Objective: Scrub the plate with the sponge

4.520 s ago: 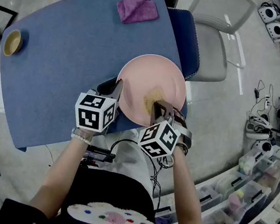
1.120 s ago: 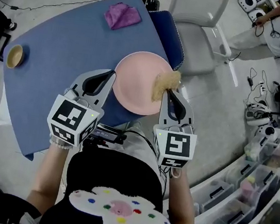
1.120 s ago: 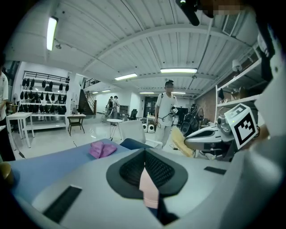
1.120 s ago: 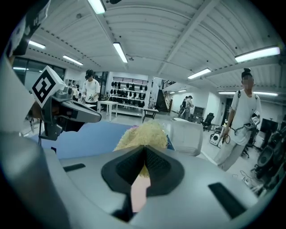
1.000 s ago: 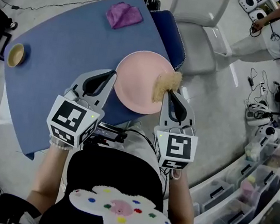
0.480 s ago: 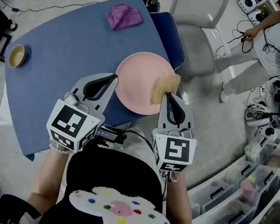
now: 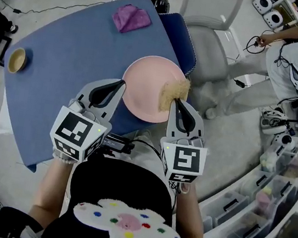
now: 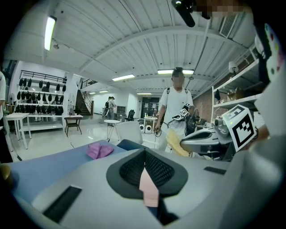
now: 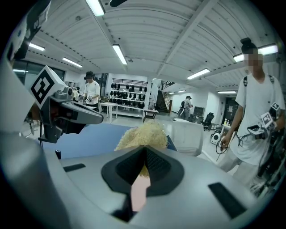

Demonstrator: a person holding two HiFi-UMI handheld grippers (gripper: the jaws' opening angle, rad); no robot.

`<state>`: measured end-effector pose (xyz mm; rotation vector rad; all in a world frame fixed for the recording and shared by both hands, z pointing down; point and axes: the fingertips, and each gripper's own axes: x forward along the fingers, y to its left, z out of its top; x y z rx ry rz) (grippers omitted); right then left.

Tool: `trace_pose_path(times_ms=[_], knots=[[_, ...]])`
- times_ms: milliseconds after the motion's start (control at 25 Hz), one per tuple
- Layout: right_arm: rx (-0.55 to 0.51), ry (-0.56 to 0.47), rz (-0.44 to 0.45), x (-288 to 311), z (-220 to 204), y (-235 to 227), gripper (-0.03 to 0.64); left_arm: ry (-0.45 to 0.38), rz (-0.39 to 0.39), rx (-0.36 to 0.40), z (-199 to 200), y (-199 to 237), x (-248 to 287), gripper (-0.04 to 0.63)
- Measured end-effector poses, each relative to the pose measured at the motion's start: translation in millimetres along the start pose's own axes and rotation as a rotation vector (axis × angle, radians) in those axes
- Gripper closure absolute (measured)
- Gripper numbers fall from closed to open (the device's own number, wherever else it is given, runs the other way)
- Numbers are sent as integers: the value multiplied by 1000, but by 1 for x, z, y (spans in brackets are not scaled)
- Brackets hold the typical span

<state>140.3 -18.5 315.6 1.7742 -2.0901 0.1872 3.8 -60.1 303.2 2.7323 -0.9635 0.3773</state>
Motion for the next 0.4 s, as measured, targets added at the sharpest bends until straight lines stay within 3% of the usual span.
trace_pose_path(times_ms=[400], knots=[[-9, 6, 10, 2, -1, 4, 606, 1, 1, -2, -1, 2, -1, 584]])
